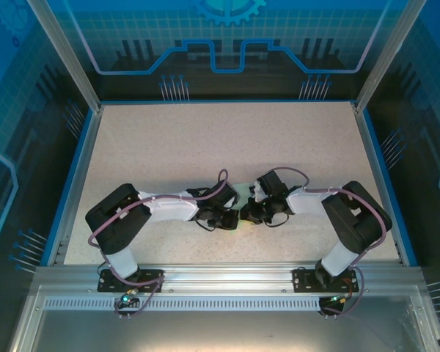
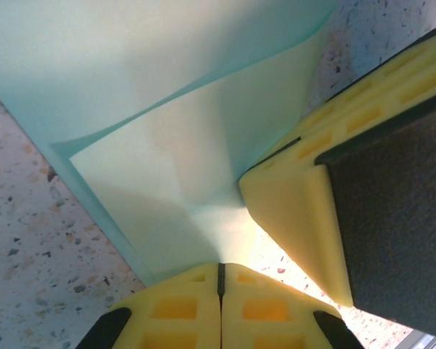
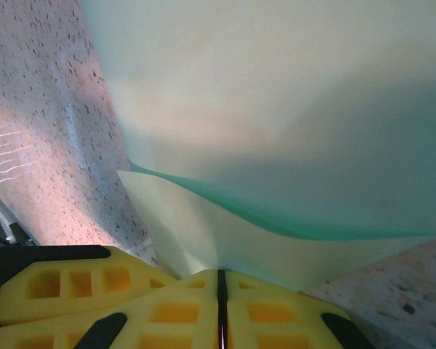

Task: Fold a paper plane with a square sheet of paper (pick it up from the middle)
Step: Third fold the triangle at the center of the table.

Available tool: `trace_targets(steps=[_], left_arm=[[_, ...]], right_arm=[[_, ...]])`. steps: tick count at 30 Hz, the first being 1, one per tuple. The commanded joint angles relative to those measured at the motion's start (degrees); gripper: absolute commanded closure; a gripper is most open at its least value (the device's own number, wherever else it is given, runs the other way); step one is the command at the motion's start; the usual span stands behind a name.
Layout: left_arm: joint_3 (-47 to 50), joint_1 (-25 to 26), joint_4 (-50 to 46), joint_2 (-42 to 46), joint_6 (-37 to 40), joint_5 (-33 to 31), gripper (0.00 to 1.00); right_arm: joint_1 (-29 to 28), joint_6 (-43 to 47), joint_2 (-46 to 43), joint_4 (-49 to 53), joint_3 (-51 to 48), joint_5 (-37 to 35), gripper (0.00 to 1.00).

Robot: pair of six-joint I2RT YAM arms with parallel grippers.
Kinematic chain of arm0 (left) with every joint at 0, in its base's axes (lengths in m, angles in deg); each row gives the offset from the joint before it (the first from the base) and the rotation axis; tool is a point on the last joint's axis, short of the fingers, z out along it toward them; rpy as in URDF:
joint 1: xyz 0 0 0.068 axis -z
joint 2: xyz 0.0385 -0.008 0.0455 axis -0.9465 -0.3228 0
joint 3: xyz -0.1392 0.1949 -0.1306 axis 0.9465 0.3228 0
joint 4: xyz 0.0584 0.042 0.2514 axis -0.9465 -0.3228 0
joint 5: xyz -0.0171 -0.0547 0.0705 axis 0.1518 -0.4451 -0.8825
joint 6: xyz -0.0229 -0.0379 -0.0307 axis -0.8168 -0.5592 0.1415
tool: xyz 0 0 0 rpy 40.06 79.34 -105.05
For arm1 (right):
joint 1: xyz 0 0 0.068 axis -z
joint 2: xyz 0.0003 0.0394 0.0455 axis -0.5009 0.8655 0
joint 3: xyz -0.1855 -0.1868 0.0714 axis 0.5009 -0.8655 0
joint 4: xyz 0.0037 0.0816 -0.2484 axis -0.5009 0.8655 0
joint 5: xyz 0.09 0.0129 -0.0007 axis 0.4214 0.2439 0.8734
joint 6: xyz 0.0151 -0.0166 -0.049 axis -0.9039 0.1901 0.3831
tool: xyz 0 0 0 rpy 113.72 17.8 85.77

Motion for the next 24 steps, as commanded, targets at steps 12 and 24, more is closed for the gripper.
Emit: trace_targets(steps=[12,24], left_arm=[[4.96,-0.05,-4.51,-2.87,0.40,-3.69,1.00],[5.66,-0.04,-4.32,-2.69,0.49,-3.65,1.00]], right_arm=[[9.09,2.06,3.62,1.77,2.38,-3.46,0.89],[15.98,4.07,6.73,1.14,4.23,-0.85,0.88]])
